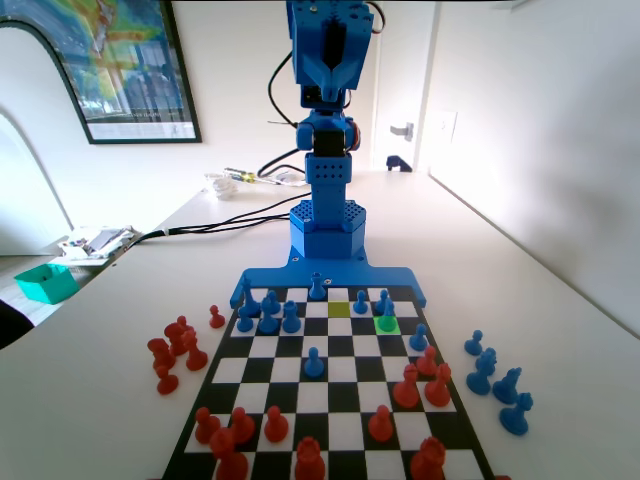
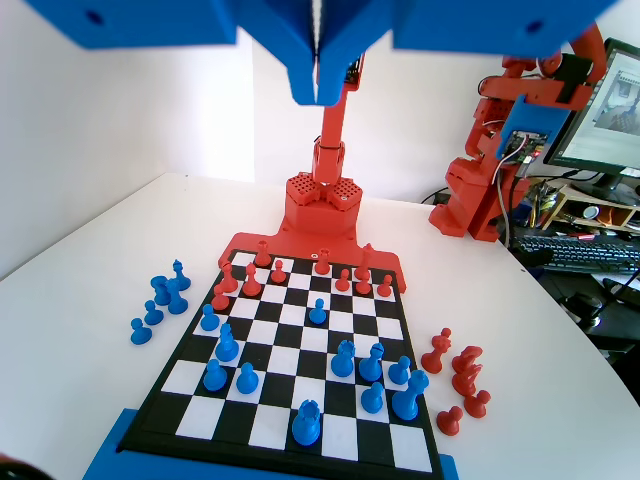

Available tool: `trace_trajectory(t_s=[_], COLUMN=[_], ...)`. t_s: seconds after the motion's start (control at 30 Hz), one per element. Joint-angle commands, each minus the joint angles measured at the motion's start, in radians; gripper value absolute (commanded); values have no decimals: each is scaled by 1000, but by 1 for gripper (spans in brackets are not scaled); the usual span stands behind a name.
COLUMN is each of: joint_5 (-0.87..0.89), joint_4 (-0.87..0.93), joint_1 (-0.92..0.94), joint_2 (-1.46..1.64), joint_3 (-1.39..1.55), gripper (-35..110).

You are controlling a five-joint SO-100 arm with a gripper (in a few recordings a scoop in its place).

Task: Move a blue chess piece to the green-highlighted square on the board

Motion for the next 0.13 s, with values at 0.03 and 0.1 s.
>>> trace_trajectory(t_s=[0.03, 0.1], joint_5=[-14, -14], joint_4=[-3, -3], joint_1=[11, 11], joint_2=[3, 3], joint_3=[-8, -8], gripper=[2, 2])
